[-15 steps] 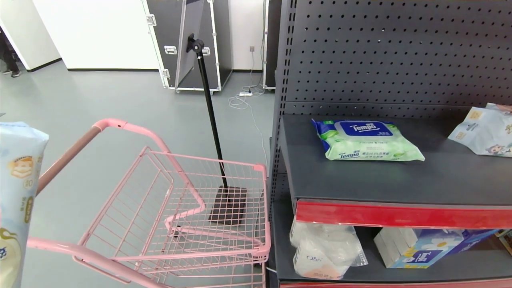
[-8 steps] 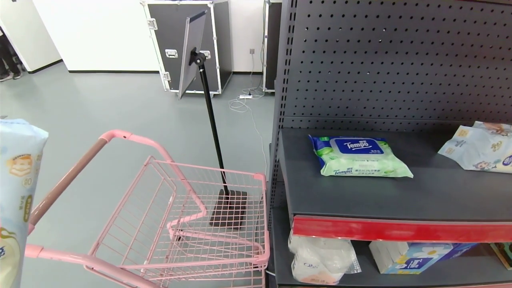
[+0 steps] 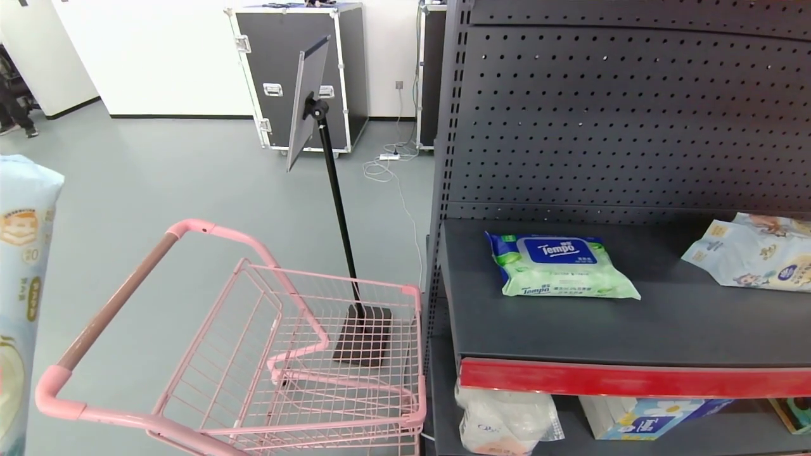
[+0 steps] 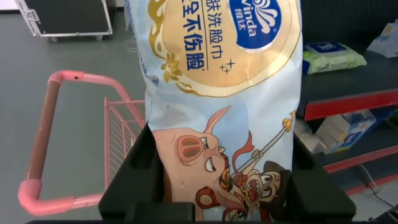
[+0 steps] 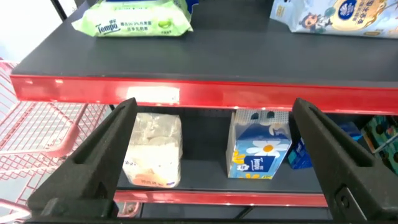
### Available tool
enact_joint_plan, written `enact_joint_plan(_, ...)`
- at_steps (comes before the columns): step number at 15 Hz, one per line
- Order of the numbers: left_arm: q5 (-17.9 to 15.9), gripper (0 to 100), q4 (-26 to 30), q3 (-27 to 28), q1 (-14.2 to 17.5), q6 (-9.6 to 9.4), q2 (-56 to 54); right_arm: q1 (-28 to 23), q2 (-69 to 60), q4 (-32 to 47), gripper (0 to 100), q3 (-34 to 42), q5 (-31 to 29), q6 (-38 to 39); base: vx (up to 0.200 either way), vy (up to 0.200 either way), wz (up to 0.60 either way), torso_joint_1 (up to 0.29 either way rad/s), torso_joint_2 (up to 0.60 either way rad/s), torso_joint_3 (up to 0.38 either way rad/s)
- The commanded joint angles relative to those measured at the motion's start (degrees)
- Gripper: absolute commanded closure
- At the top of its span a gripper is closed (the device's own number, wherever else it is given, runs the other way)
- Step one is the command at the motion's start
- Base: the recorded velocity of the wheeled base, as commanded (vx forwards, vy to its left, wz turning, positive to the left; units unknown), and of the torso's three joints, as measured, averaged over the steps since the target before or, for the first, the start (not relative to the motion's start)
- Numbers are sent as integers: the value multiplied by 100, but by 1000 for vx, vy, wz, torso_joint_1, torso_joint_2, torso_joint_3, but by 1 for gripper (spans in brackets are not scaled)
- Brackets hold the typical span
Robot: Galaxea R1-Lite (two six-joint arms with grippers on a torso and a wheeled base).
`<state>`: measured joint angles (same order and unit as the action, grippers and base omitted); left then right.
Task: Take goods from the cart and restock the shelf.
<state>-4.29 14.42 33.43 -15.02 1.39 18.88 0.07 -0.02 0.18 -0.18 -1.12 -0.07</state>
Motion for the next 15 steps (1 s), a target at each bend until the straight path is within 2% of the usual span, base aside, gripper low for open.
enact_joint_plan(1,-2,100,-1,-3,-10,-7,116,1,2,-1,0,1,-2,-1,0,0,0,159,-373,-203)
enact_joint_plan(2,-2,100,-10,-3,-10,-16,107,1,2,-1,0,1,-2,-1,0,0,0,154,-354,-207)
enact_joint_plan(4,-10,100,43,-20,-27,-341,45,1,2,-1,0,1,-2,-1,0,0,0,159,-356,-195)
enact_joint_plan(6,-28,100,70,-91,-89,-455,-16,1,2,-1,0,1,7,-1,0,0,0,144,-339,-180)
enact_joint_plan(7,-10,100,70,-126,-133,-464,-16,1,2,-1,0,1,7,-1,0,0,0,0,0,0)
enact_joint_plan(15,-10,100,70,-143,-142,-473,-25,10,2,-1,0,1,95,7,0,-200,0,6,-1,1)
